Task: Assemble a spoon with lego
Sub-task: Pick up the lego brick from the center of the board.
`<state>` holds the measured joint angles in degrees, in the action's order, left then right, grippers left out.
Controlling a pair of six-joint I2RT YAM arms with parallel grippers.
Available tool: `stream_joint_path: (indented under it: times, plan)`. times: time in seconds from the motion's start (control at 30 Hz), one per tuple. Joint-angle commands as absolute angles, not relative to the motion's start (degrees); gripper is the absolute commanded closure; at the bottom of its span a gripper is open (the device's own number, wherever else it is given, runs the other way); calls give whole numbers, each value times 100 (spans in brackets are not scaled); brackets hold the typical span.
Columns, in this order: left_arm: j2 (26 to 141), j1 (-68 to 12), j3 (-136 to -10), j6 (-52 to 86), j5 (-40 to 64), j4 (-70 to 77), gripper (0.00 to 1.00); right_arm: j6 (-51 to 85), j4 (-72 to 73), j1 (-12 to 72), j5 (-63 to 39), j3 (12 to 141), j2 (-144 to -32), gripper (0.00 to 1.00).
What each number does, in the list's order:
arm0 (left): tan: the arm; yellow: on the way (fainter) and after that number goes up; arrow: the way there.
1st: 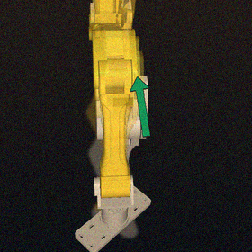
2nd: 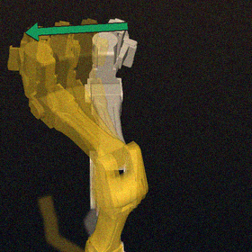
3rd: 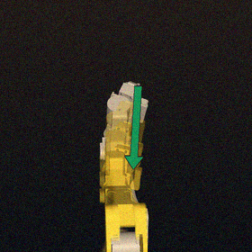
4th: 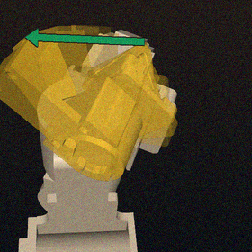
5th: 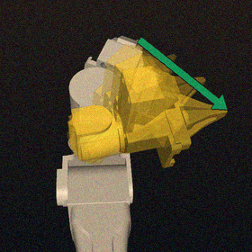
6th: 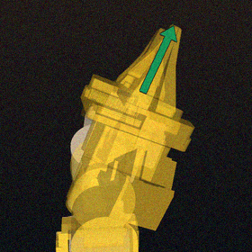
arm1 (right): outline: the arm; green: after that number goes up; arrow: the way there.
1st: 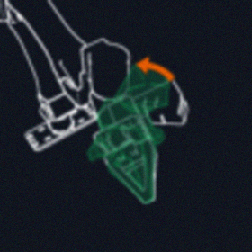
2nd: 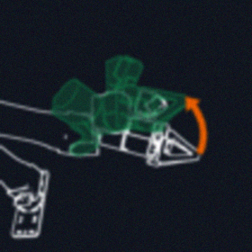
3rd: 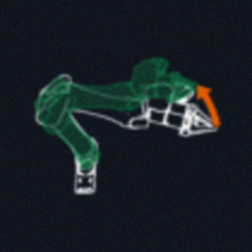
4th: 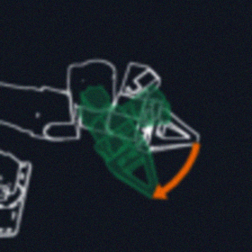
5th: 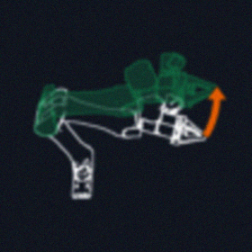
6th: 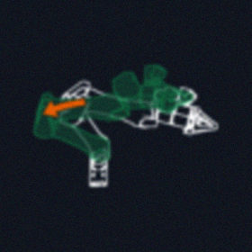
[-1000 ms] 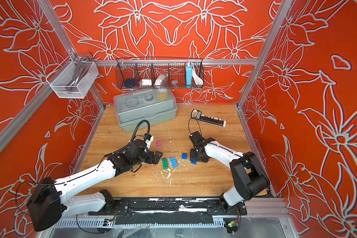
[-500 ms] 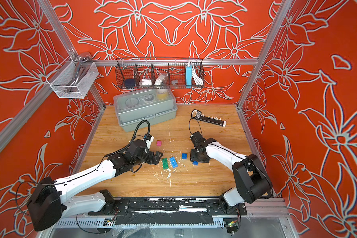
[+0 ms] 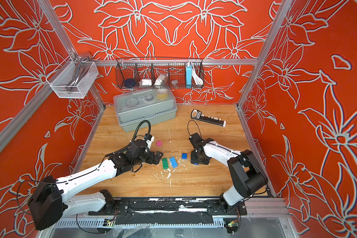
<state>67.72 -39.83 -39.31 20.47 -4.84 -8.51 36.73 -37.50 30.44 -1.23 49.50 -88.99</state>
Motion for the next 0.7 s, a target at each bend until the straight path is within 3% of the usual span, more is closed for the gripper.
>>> stream_joint_path:
  times: [0.0, 0.5, 0.67]
  plan:
    - [6798, -4025, -3903, 2056, -492, -817, 2, 3645, -3938, 3089, 69, 4992, -8838, 44]
    - [6834, -4037, -3947, 2037, -527, -844, 2, 3613, -3920, 3096, 103, 5010, -8729, 59]
    - [6857, -4036, -3957, 2034, -536, -844, 2, 3602, -3962, 3107, 152, 5035, -8717, 68]
